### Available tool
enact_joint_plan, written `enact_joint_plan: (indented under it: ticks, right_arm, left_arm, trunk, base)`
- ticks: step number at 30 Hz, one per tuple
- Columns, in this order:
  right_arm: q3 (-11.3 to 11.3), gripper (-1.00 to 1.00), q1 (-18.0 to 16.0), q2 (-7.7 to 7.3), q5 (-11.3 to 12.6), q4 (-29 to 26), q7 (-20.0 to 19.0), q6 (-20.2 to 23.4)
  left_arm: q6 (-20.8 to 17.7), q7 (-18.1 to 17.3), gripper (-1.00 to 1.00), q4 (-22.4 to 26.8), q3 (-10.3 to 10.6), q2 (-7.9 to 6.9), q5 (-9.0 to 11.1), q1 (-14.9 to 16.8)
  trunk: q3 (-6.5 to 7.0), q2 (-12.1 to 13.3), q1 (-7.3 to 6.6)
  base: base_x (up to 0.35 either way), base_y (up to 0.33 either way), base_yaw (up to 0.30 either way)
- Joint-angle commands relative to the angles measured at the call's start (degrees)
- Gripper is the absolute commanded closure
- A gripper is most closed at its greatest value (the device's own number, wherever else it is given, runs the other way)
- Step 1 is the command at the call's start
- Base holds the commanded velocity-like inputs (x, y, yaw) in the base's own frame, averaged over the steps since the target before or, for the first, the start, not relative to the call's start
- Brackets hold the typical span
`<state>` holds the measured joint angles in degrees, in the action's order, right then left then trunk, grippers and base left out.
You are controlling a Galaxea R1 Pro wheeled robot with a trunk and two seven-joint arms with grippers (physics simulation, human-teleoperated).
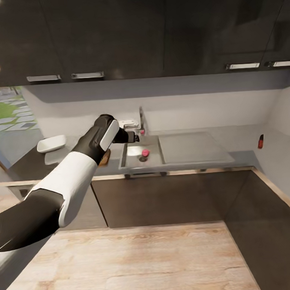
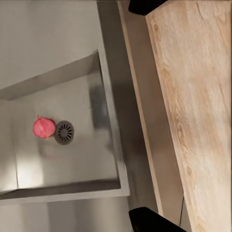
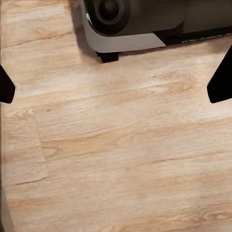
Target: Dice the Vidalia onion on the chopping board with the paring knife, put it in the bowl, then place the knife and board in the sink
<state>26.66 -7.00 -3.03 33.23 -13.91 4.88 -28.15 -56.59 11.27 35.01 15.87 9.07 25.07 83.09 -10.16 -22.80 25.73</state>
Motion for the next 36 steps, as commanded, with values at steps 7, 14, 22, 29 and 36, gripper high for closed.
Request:
enact_joint_plan:
  ticks: [7, 14, 22, 29, 36]
  right_arm:
    - [0.5, -1.0, -0.03, 0.02, 0.09, -0.07, 0.56, -0.02]
    - [0.5, -1.0, -0.03, 0.0, 0.09, -0.07, 0.56, -0.03]
    - [0.5, -1.0, -0.03, 0.0, 0.09, -0.07, 0.56, -0.01]
    - [0.5, -1.0, -0.03, 0.0, 0.09, -0.07, 0.56, 0.02]
    - [0.45, -1.0, -0.02, -0.04, 0.13, -0.07, 0.64, 0.02]
  left_arm:
    - [-0.06, 0.59, -1.0, -0.91, 0.21, -0.02, 0.59, -0.73]
    - [0.05, 0.64, -1.0, -1.51, 0.22, -0.02, 0.48, -0.82]
    - [0.07, 0.77, -1.0, -1.77, 0.22, -0.09, 0.27, -0.83]
    - [0.08, 4.34, -1.0, -2.79, 0.29, -0.2, 0.2, -0.87]
    - [0.15, 5.24, -1.0, -3.03, 0.3, -0.78, 0.16, -2.01]
  trunk:
    - [-0.12, -0.12, 0.05]
    - [-0.12, -0.12, 0.05]
    - [-0.12, -0.12, 0.05]
    - [-0.12, -0.12, 0.05]
    - [-0.12, -0.12, 0.05]
  base:
    - [0.217, -0.247, 0.0]
    - [0.241, -0.237, 0.0]
    - [0.263, -0.211, 0.0]
    - [0.297, -0.095, 0.0]
    - [0.136, -0.01, 0.0]
